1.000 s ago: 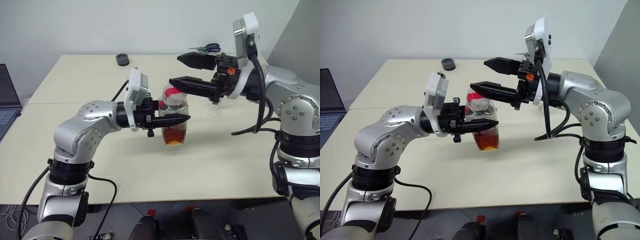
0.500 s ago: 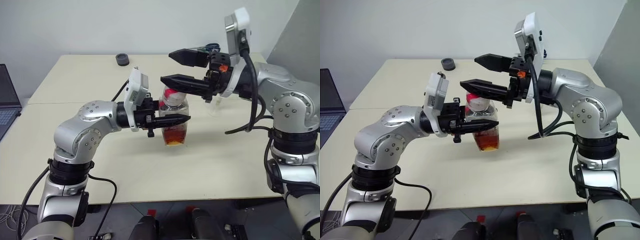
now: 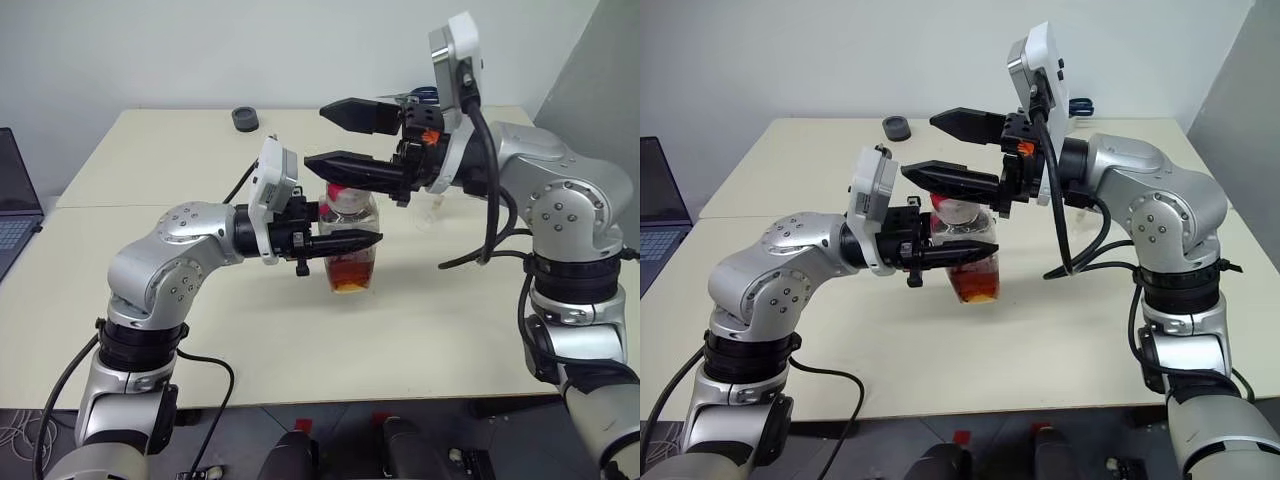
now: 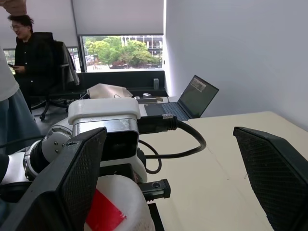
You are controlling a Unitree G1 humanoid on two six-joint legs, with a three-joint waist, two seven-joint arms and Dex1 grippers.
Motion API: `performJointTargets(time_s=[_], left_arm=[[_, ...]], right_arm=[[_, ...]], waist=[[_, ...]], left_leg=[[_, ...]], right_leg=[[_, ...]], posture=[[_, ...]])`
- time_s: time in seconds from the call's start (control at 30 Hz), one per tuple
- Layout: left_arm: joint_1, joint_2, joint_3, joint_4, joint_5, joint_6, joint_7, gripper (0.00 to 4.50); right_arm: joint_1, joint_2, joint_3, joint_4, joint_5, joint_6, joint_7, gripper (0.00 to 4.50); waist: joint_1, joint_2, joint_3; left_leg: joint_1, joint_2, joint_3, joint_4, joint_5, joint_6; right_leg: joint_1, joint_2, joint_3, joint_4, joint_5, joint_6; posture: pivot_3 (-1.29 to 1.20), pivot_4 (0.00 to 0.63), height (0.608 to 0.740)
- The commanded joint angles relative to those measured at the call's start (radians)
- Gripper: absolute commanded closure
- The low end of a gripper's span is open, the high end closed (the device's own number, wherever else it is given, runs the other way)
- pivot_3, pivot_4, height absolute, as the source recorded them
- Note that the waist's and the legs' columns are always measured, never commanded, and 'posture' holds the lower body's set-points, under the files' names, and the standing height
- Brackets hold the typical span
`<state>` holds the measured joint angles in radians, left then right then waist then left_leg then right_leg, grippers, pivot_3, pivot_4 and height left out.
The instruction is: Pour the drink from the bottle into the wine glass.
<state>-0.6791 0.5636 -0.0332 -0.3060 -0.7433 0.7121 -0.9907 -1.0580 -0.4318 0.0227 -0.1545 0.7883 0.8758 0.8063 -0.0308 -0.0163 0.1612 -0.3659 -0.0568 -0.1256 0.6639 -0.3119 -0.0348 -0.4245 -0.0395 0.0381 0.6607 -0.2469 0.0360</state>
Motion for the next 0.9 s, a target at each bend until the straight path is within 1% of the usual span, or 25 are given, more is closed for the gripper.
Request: performJointTargets(time_s=[0.03, 0.2, 0.3, 0.5, 0.67, 0.9], left_arm=[[-0.006, 0.0, 0.023, -0.05, -0.018, -0.014, 0.007, 2.74], [-0.002, -0.001, 0.024, -0.054, -0.02, -0.013, 0.011, 2.74], [-0.002, -0.001, 0.023, -0.051, -0.019, -0.015, 0.01, 2.74], [-0.002, -0.004, 0.021, -0.046, -0.017, -0.018, 0.009, 2.74], [-0.011, -0.009, 0.016, -0.037, -0.014, -0.02, 0.006, 2.74], [-0.013, -0.007, 0.015, -0.044, -0.016, -0.011, 0.002, 2.74]], right_arm=[[-0.043, -0.02, -0.04, 0.001, 0.001, -0.017, 0.008, 0.03], [-0.086, -0.05, -0.086, 0.018, 0.045, 0.027, -0.001, 0.03], [-0.11, -0.074, -0.13, 0.011, 0.12, 0.109, -0.008, 0.03], [-0.047, -0.181, -0.142, -0.093, 0.213, 0.203, 0.047, 0.03], [0.024, -0.201, -0.122, -0.172, 0.226, 0.191, 0.059, 0.03], [0.128, -0.186, -0.073, -0.257, 0.169, 0.101, 0.06, 0.03]], waist=[[0.0, 0.0, 0.0], [0.0, 0.0, 0.0], [0.0, 0.0, 0.0], [0.002, 0.0, 0.0], [0.0, 0.0, 0.0], [0.001, 0.0, 0.0]], left_leg=[[0.0, 0.0, 0.0, 0.0, 0.0, 0.0], [0.0, 0.0, 0.0, 0.0, 0.0, 0.0], [0.0, 0.0, 0.0, 0.0, 0.0, 0.0], [0.0, 0.0, 0.0, 0.0, 0.0, 0.0], [0.0, 0.0, 0.0, 0.0, 0.0, 0.0], [0.0, 0.0, 0.0, 0.0, 0.0, 0.0]], right_leg=[[0.0, 0.0, 0.0, 0.0, 0.0, 0.0], [0.0, 0.0, 0.0, 0.0, 0.0, 0.0], [0.0, 0.0, 0.0, 0.0, 0.0, 0.0], [0.0, 0.0, 0.0, -0.001, 0.0, 0.0], [0.0, 0.0, 0.0, 0.0, 0.0, 0.0], [0.0, 0.0, 0.0, 0.0, 0.0, 0.0]], posture=[[0.0, 0.15, 0.74], [0.0, 0.15, 0.74], [0.0, 0.15, 0.74], [0.0, 0.15, 0.74], [0.0, 0.15, 0.74], [0.0, 0.15, 0.74]])
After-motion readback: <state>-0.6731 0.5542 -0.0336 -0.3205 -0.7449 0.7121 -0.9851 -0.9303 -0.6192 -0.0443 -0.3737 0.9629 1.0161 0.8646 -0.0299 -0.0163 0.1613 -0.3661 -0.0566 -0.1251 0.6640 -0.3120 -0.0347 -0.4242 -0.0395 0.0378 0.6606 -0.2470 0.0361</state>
